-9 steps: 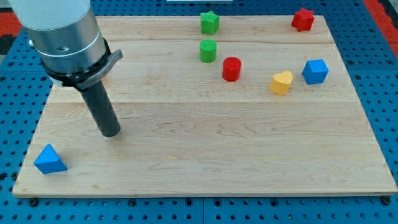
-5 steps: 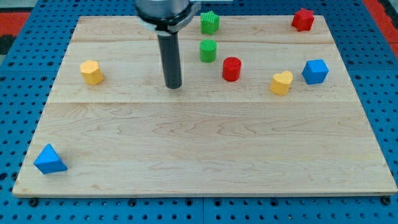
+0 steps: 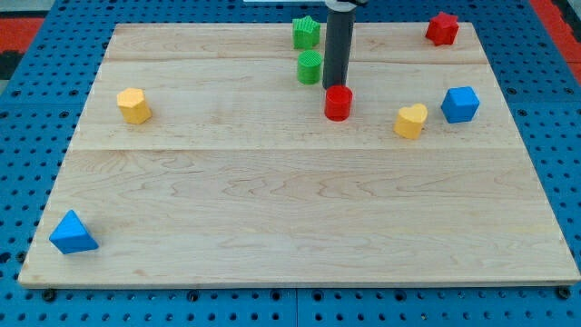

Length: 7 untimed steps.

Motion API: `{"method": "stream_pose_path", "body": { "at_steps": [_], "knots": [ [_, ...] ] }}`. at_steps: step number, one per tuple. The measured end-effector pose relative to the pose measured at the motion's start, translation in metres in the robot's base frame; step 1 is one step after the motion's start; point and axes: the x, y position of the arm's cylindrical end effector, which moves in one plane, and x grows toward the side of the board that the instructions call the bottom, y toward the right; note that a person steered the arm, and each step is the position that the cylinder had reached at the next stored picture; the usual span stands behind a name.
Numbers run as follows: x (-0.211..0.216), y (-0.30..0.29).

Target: Move the red circle towards bottom center

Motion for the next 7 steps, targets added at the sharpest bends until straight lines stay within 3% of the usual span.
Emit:
{"method": "stream_pose_path", "body": {
  "at_steps": [2,5,7],
  "knots": [
    [0.033,-0.004],
    [0.044,0.037],
    [0.065,0.006]
  ]
}}
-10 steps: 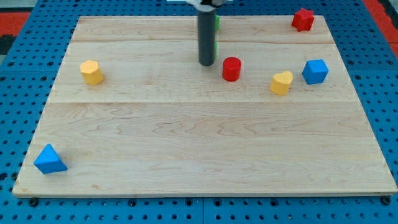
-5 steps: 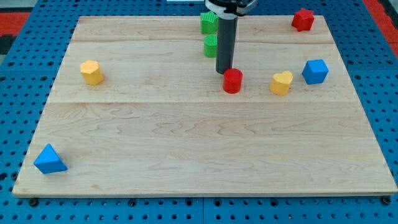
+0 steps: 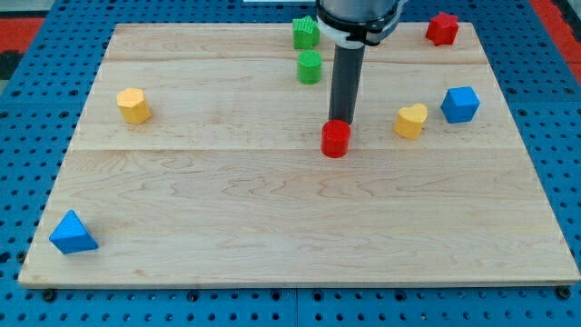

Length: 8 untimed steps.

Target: Move the red circle towards bottom center

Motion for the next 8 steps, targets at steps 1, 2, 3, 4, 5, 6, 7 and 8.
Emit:
{"method": "stream_pose_path", "body": {
  "at_steps": [1,2,3,4,5,6,7,8],
  "knots": [
    [0.012,0.000],
    [0.027,0.000],
    [0.045,-0.003],
    [0.060,-0.003],
    [0.077,-0.008],
    [0.098,-0.015],
    [0.116,-0.022],
    [0.133,-0.035]
  ]
}}
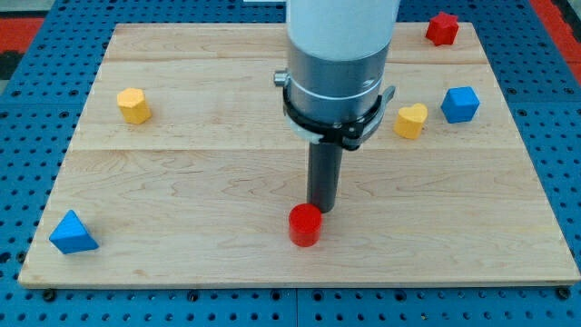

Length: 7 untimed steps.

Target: Move the red circle towards bottom center

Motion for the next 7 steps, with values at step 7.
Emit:
{"method": "stream_pose_path", "body": {
  "at_steps": [7],
  "knots": [
    [0.018,-0.021]
  ]
}}
